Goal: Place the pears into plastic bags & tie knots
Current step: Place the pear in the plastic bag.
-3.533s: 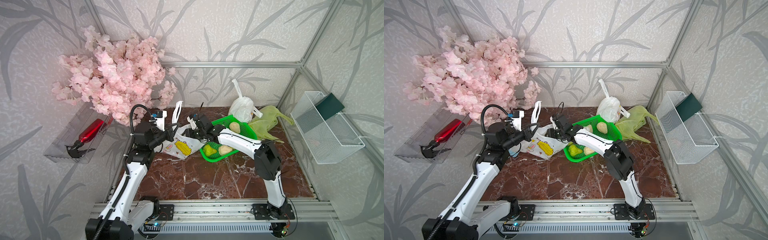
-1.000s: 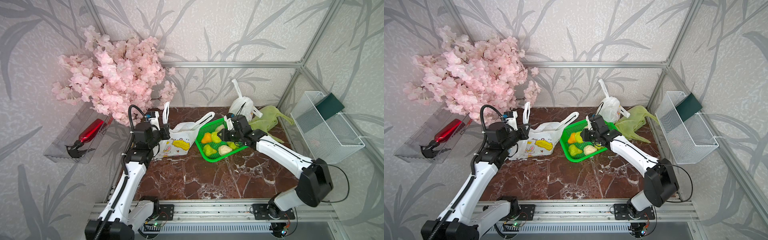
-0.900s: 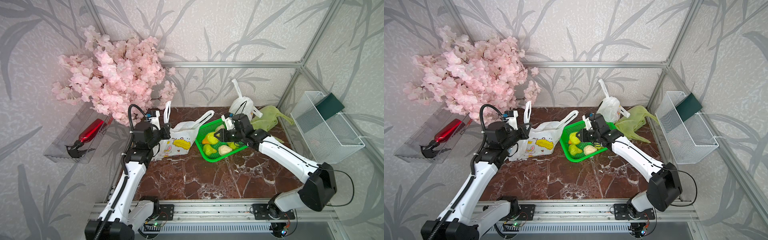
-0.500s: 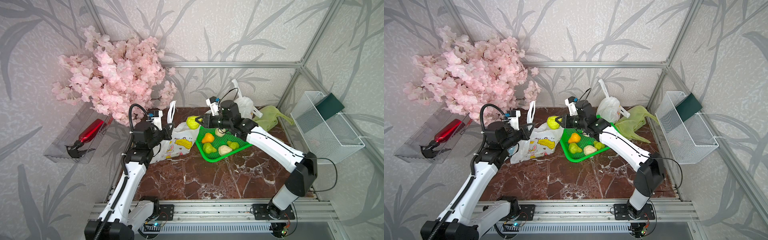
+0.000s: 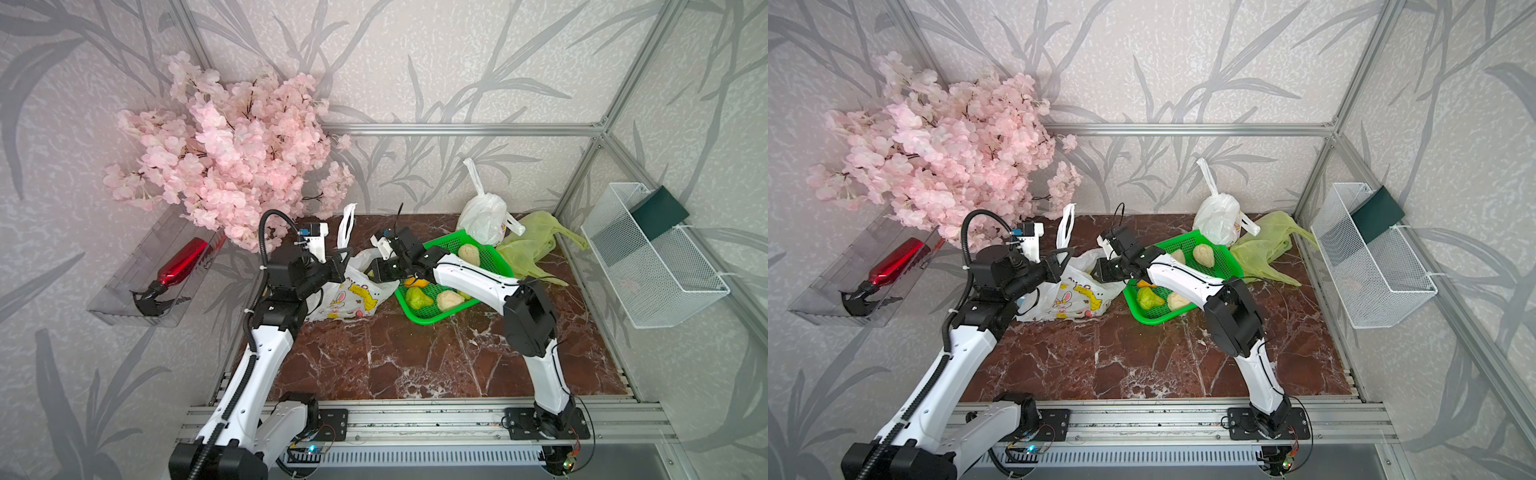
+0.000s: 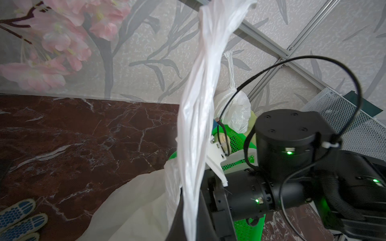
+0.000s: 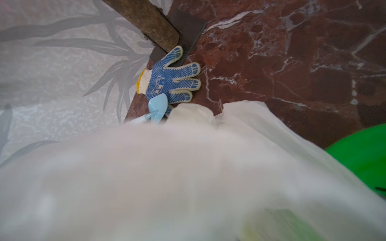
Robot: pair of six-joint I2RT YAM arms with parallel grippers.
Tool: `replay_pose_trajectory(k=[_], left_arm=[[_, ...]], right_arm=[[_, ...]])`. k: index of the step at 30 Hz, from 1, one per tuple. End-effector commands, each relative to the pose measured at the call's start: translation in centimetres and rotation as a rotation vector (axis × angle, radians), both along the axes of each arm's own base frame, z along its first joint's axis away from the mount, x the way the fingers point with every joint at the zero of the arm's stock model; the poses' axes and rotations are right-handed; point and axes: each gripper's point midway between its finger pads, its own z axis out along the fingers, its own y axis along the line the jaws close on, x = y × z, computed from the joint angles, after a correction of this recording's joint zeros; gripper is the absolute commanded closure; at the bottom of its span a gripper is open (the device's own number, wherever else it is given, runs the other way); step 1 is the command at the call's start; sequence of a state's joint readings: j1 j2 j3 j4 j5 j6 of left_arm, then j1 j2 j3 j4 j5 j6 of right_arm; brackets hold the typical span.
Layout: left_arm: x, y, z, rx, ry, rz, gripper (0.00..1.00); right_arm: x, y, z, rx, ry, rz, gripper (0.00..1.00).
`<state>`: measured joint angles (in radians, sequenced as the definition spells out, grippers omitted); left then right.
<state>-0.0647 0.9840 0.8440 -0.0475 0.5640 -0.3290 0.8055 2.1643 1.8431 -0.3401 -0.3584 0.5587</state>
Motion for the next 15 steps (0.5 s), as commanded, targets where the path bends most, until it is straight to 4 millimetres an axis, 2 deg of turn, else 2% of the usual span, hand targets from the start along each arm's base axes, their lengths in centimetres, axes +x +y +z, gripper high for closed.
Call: replay_pose_trajectory(k=[1,3,5,8,11,15], left_arm=[[-0.3,-0.2,0.0,0.017,-0.031,-0.019,1.00],[-0.2,0.1,-0.3,0.024,-0.025,0.003,1.00],[-0.1,0.4,-0.3,0.027,-0.025,0.024,1.00],[0.1,0.9,-0.2,0.036,-0.022,0.050,1.00],[0.5,1.7,-0.5,0.053,-0.005,0.104,1.00],[1.2,4.2,-1.8,0.114,0.065,0.241,1.00]], right_arm=[[0.5,-0.4,-0.2,-0.084,-0.050,-0.009,0.69],[0.3,-0.3,0.2,-0.092,-0.069,0.002,0.62],[-0.1,-0.3,1.5,-0.072,-0.073,0.016,0.50],[-0.9,-1.1,4.9,-0.031,-0.101,0.017,0.36],[-2.3,-2.5,9.2,0.023,-0.148,0.023,0.31],[-4.9,-6.4,12.5,0.053,-0.195,0.025,0.34]])
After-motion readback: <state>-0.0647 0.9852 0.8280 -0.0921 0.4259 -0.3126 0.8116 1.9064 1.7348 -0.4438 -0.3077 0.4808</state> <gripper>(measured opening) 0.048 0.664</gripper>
